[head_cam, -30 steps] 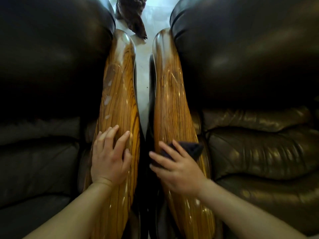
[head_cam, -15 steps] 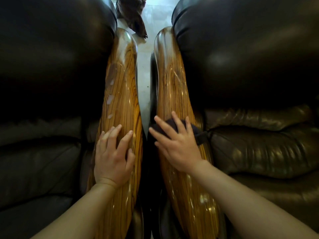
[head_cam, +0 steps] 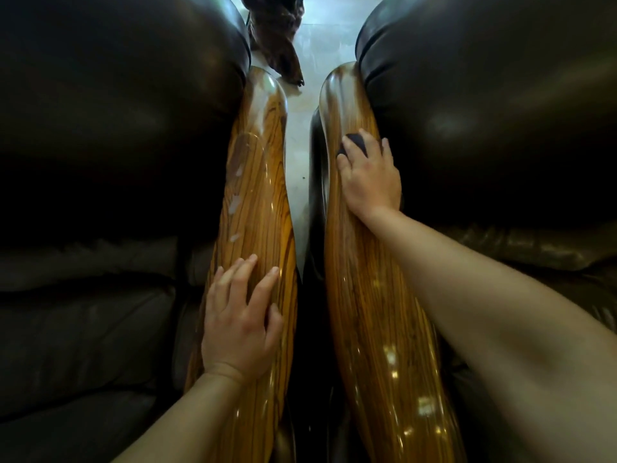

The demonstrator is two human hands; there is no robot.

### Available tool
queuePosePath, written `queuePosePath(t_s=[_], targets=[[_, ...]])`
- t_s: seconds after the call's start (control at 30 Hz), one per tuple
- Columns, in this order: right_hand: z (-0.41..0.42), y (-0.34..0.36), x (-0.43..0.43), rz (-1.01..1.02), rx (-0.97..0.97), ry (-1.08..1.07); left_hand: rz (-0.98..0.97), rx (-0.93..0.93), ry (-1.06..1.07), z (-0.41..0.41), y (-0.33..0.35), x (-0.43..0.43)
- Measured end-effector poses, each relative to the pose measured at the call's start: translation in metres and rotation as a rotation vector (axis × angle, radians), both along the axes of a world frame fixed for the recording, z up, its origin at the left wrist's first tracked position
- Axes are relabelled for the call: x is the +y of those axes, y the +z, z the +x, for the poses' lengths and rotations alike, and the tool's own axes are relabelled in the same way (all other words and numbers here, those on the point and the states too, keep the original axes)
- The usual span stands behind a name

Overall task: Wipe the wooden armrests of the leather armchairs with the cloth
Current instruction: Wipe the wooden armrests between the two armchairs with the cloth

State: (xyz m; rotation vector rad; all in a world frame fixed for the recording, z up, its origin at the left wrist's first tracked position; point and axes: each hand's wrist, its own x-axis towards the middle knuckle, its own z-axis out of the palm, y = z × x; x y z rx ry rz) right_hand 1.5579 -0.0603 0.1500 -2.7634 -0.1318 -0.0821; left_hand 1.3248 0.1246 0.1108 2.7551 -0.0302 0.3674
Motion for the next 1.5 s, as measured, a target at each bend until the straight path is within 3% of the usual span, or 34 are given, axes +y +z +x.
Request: queuePosePath(t_s=[0.1, 0.2, 0.43, 0.57, 0.73, 0.83, 0.87, 0.93, 1.03, 1.17, 1.37, 1.5], targets=[[-0.058, -0.004, -0.025, -0.024, -0.047, 0.232, -0.014, 0.001, -0.004, -0.001, 0.002, -0.001], [-0.127, -0.017, -0.057, -0.002, -0.074, 0.332, -0.017, 0.012, 0.001, -0.001, 0.003, -0.002], [-0.175, -0.029, -0.055, -0.058, -0.154, 0.419, 0.009, 0.076, -0.005, -0.004, 0.01, -0.002], [-0.159, -0.013, -0.026, -0.001, -0.177, 0.291, -0.035, 0.101, -0.025, -0.006, 0.014, -0.001], [-0.138, 0.02, 0.025, 0.297, -0.208, 0.367, 0.027, 0.082, -0.033, -0.027, 0.002, 0.032], [-0.122, 0.04, 0.077, 0.489, -0.1, 0.4, 0.001, 0.129, 0.024, -0.039, -0.011, 0.043], [-0.117, 0.04, 0.094, 0.469, -0.035, 0.442, -0.002, 0.125, 0.026, -0.039, -0.012, 0.043], [-0.119, 0.03, 0.116, 0.22, 0.024, 0.556, -0.002, 0.112, 0.011, -0.037, -0.013, 0.042], [-0.147, 0.002, 0.11, -0.031, -0.087, 0.671, -0.014, 0.098, 0.002, -0.037, -0.011, 0.044], [-0.174, -0.024, 0.075, 0.045, -0.232, 0.703, -0.035, 0.094, -0.017, -0.038, -0.012, 0.045], [-0.132, -0.008, 0.122, 0.15, -0.104, 0.316, -0.011, 0.086, -0.08, -0.037, -0.011, 0.045], [-0.168, -0.024, 0.096, 0.036, -0.198, 0.552, -0.019, 0.089, -0.142, -0.038, -0.012, 0.045]])
